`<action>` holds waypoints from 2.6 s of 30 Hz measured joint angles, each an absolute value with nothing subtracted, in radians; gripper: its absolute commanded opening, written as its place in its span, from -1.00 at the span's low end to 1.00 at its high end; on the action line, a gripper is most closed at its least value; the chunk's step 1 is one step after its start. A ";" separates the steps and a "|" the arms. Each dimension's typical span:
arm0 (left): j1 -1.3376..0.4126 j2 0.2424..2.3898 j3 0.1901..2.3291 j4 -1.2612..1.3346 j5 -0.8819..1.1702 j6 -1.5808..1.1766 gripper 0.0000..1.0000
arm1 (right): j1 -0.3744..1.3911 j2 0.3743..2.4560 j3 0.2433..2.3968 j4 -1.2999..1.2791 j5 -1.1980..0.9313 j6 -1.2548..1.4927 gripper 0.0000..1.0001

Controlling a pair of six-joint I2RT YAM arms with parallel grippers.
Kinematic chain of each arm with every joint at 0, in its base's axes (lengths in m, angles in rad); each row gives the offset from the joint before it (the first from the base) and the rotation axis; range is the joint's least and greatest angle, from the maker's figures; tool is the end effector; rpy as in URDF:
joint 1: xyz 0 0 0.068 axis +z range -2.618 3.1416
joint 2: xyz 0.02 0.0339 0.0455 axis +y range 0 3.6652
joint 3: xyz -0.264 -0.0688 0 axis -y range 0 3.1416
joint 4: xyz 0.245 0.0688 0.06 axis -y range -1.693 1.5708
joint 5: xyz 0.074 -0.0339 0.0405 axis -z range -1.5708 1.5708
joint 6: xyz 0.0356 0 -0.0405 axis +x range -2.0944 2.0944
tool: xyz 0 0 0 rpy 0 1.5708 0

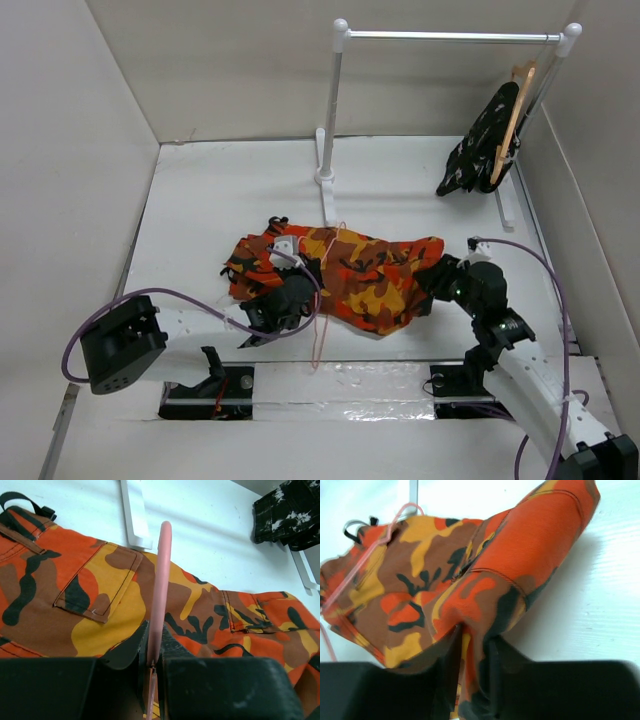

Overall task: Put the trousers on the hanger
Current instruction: Place the trousers on the hanger, then place the hanger at the clothesline.

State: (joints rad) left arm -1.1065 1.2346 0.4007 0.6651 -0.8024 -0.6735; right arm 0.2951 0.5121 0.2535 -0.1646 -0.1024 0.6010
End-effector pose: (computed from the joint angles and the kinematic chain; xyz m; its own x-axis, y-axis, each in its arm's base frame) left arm 0.1301 -0.2025 0.2050 -0.2484 -0.4720 -0.8459 0.1907 0.8323 -0.5204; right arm 0.1346 0.0447 0.1933 -0.5381 0.4243 -0.7283 -0.0900 0.8302 0.5502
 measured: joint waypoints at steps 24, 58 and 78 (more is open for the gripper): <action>-1.126 1.089 0.879 0.326 -0.777 -0.424 -1.00 | 0.845 0.736 0.642 0.028 -0.102 0.682 0.27; -1.127 1.103 1.147 0.279 -0.508 -0.326 0.34 | 0.934 0.996 0.720 0.367 -0.071 0.965 -1.00; -1.109 0.751 0.567 0.527 -0.731 -0.259 0.34 | 0.351 1.374 1.312 0.138 -0.474 0.935 -1.00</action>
State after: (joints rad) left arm -1.1091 0.7513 0.5671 0.5270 -0.7311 -0.2592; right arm 0.3508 1.3739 1.3121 0.1375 -0.4736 0.9352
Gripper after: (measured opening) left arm 0.672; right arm 0.059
